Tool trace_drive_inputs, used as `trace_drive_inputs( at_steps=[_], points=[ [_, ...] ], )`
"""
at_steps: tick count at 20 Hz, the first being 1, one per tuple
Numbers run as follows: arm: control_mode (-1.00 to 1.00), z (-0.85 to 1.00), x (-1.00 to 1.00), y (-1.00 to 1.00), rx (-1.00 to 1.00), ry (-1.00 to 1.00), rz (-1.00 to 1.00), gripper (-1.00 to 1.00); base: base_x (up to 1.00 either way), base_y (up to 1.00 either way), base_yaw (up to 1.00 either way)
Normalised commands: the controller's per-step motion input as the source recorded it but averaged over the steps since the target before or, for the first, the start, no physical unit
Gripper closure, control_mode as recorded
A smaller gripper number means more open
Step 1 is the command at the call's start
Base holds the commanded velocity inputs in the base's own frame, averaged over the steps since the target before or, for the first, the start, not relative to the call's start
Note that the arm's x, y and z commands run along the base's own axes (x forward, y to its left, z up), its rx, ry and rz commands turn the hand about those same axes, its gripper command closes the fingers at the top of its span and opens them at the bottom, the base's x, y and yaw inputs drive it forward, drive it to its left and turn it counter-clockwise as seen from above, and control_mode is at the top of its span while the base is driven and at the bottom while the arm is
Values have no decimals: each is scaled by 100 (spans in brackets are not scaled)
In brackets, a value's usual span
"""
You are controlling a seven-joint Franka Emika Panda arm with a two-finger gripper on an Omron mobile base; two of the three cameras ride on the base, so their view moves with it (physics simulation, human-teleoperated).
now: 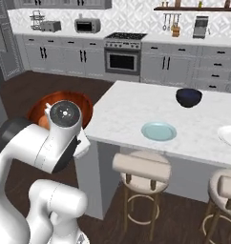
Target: Pick the chicken drumstick and onion from their plates and place them in the bowl. Then put the bowl in the fridge.
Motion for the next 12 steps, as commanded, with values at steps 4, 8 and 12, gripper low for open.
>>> trace_drive_inputs(
  at_steps=[4,8,12],
  points=[
    [100,0,0,0,0,0,0,100,68,100,0],
    [100,0,0,0,0,0,0,100,-93,100,0],
    [100,0,0,0,0,0,0,100,-4,100,-3]
  ],
)
